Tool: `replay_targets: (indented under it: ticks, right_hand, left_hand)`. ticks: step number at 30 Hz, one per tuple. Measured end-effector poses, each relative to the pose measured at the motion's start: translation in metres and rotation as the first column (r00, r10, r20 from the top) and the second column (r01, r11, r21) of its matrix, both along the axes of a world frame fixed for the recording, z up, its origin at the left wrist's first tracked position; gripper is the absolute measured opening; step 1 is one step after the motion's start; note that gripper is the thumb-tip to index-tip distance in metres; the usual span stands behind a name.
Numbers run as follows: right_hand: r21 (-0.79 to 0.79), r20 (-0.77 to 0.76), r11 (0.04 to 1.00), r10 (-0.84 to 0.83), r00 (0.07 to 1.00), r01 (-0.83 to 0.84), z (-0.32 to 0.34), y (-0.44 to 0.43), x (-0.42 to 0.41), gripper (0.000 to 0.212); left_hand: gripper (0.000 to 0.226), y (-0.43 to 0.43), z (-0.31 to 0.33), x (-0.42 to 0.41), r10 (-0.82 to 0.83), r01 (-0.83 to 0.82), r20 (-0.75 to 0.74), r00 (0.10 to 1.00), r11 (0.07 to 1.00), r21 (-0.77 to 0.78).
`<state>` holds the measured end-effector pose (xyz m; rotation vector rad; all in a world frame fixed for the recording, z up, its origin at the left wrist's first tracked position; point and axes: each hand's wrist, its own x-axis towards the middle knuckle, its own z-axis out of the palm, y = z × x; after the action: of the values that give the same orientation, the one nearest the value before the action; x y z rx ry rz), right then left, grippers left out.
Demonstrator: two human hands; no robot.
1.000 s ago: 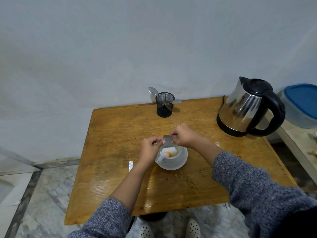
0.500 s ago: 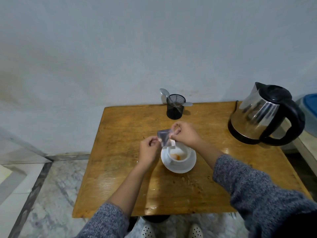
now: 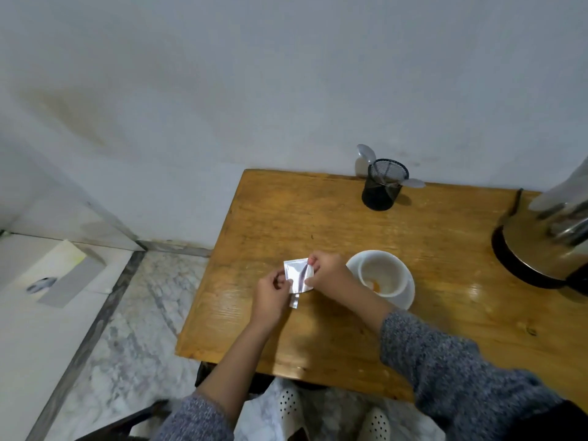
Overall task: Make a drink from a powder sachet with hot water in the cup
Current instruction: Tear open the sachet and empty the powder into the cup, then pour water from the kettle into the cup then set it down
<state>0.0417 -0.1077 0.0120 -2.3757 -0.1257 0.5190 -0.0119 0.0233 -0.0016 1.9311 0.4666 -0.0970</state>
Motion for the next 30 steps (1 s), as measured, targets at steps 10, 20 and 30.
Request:
replay_targets:
  ticks: [10,20,30]
  right_hand:
    - [-0.130,-0.038,0.957,0.255,0.966,-0.258,-0.032,0.003,-0.028,0.036]
    - [-0.208,0.004,0.951,0.237,0.972,-0.231,-0.022,-0.009,-0.043,0.037]
    - [0.297,0.356,0.936,-0.292,0.888,0.189,0.102,-0.128,0.003,0.022]
  left_hand:
    - [0.028,0.002,-0.017,-0.014,-0.154,0.165,-0.062,0.986,0.957,0.240]
    - [0.051,-0.010,-0.032,-0.029,-0.312,0.325,-0.097,0.945,0.866,0.380]
    - [0.035,-0.058,-0.001,-0.016,-0.369,0.288,0.090,0.925,0.836,0.466]
